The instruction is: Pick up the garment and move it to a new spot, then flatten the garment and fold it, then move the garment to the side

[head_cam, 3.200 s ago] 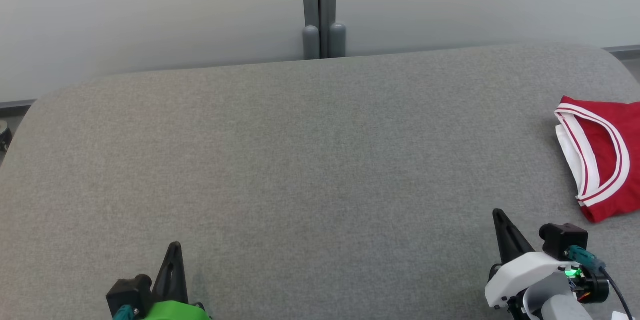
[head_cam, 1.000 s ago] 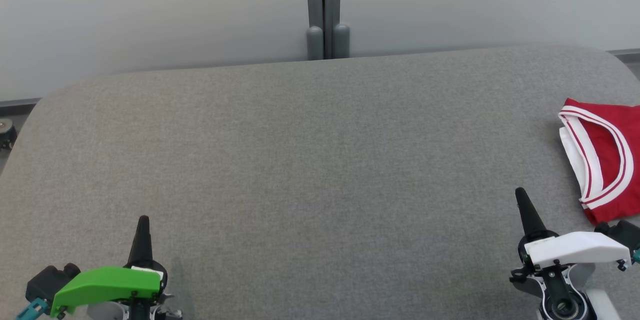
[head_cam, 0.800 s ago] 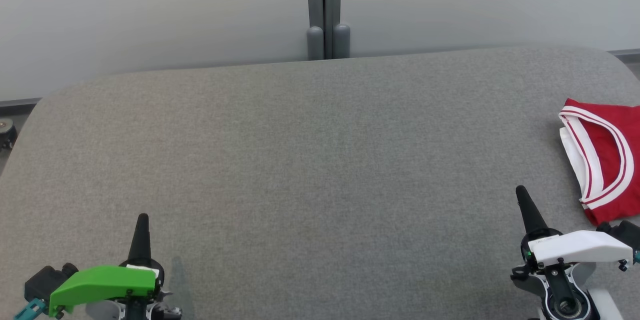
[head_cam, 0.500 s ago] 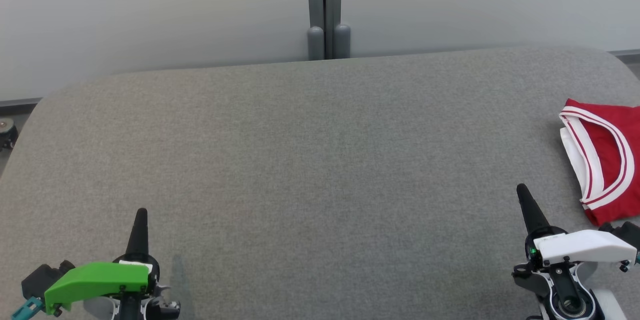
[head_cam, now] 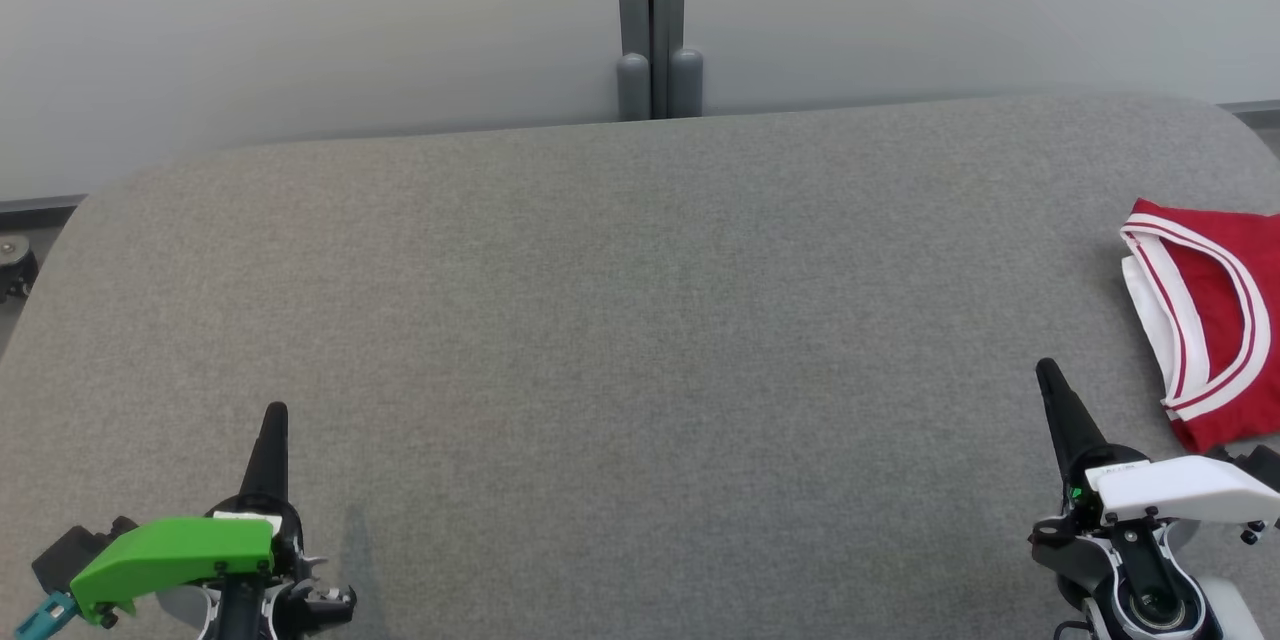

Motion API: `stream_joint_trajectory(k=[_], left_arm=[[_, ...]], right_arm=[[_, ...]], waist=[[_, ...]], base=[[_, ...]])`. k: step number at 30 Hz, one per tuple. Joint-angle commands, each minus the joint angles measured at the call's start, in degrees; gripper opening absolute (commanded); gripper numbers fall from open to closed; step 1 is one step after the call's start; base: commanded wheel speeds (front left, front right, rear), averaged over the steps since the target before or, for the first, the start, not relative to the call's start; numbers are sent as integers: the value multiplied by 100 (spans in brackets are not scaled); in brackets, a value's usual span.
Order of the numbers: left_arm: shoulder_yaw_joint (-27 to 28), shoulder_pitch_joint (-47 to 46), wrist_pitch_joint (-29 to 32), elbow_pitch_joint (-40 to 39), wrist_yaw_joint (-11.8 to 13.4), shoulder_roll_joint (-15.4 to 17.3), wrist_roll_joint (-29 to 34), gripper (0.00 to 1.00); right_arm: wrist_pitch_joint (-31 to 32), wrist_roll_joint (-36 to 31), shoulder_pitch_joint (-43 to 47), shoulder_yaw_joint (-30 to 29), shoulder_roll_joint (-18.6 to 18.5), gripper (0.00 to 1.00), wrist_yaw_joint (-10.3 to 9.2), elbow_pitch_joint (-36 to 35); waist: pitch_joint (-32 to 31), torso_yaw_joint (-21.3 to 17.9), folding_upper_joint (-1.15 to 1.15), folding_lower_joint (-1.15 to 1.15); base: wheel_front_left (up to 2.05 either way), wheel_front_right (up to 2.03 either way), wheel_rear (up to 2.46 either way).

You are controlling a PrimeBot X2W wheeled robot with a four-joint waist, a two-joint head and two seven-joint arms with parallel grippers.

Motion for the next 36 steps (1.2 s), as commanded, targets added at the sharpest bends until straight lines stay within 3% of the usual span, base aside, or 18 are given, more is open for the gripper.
stream_joint_trajectory(k=[1,27,36], left_arm=[[28,-118,50,-37,-53,41,-123,0],[166,-198,317,-131,-92,47,-1150,0],[163,-200,324,-129,-90,46,-1145,0]], right_arm=[[46,129,46,-18,-33,0,-2,-71],[314,1159,104,-72,-42,0,-4,-262],[322,1158,104,-72,-42,0,-4,-258]], waist=[[0,1,0,0],[-7,25,0,0],[-7,25,0,0]], base=[[0,0,0],[0,0,0],[0,0,0]])
